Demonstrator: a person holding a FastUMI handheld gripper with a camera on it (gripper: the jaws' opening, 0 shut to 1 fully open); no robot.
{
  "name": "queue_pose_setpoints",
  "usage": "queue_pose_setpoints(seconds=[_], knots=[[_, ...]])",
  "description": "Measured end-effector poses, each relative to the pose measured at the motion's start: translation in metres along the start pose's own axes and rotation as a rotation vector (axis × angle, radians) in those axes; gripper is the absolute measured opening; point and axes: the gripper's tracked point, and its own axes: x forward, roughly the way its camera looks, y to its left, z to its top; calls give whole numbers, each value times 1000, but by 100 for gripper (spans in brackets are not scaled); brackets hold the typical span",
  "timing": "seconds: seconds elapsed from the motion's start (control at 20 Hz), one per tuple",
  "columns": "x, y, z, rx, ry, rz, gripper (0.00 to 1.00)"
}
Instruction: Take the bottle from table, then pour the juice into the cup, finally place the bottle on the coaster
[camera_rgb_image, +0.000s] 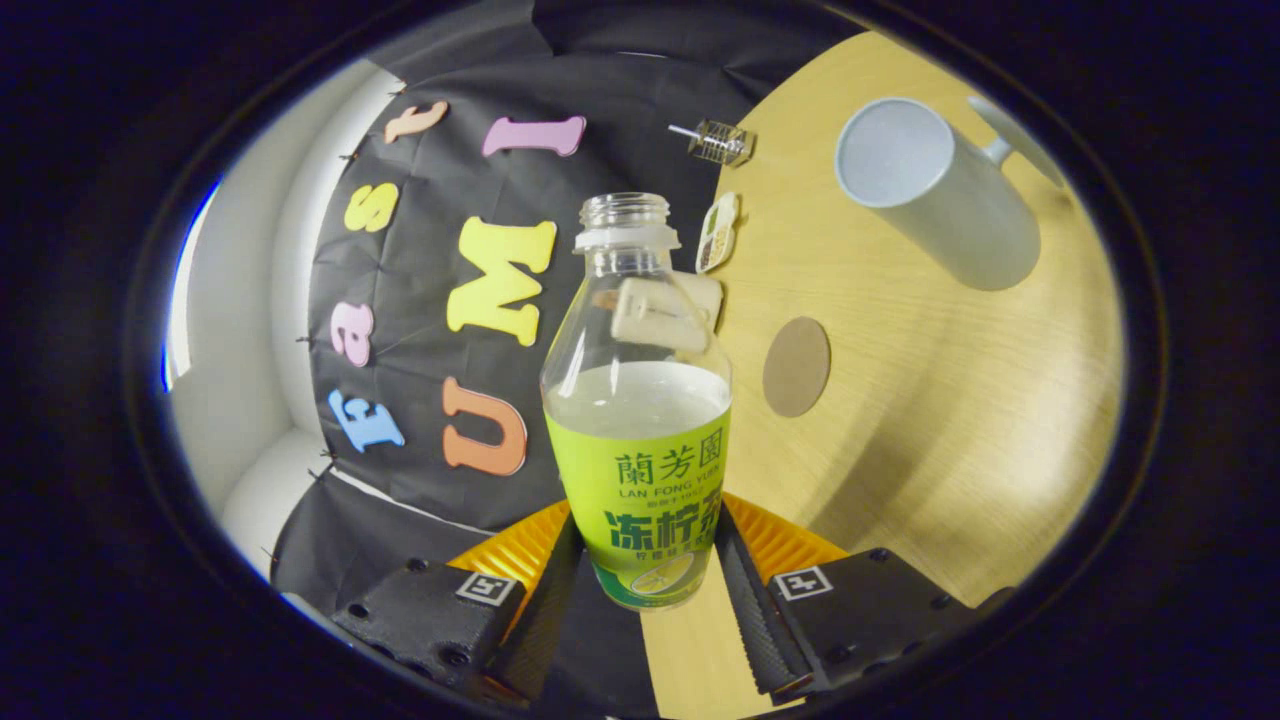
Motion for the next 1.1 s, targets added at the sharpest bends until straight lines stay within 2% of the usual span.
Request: queue_pose_setpoints(seconds=[0.15, 0.5, 1.1], knots=[[0, 0, 8, 82, -7, -13, 79], [1, 15, 17, 250, 5, 25, 78], [-1, 29, 32, 412, 6, 76, 79]])
